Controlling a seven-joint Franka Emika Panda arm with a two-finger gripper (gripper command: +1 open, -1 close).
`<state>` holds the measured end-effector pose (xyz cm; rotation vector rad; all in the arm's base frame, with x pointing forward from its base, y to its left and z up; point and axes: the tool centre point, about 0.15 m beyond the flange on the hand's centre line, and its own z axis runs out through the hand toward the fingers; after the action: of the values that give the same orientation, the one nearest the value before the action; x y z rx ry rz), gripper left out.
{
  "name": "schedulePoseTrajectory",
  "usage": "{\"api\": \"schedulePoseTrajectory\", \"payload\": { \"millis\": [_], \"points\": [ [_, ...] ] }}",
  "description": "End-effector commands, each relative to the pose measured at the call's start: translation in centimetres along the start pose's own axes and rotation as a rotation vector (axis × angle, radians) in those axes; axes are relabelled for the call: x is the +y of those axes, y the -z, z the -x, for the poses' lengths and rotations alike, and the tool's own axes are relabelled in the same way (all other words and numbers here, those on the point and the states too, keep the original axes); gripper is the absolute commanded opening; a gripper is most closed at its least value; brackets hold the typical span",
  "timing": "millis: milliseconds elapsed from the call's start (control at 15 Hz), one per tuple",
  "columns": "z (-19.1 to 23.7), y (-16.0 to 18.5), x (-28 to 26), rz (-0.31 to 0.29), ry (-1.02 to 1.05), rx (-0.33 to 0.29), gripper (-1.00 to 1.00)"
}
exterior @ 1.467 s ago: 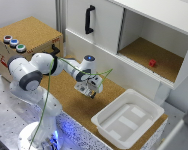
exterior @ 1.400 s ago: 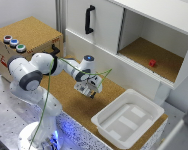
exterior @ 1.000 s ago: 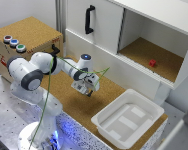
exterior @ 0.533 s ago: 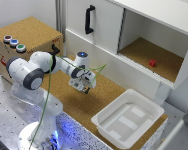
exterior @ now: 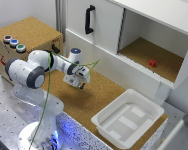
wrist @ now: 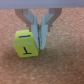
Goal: Push the yellow block towards the left
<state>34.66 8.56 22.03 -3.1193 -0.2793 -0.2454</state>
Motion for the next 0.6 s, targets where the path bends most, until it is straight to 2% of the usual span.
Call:
{"api": "schedulePoseTrajectory", "payload": {
  "millis": [0,67,133,200,533],
  "points": [
    [-1.8,1.9,-0.2,0.043,-0.143,-0.012,-1.0],
    [-1.6,3.4,1.3,0.045,-0.2,-0.009,1.0],
    [-1.3,4.8,2.4,0.051,-0.235,-0.013,1.0],
    [-1.0,6.4,3.3,0.032,-0.258,-0.017,1.0],
    [-1.0,6.8,3.5,0.032,-0.258,-0.017,1.0]
  ]
}}
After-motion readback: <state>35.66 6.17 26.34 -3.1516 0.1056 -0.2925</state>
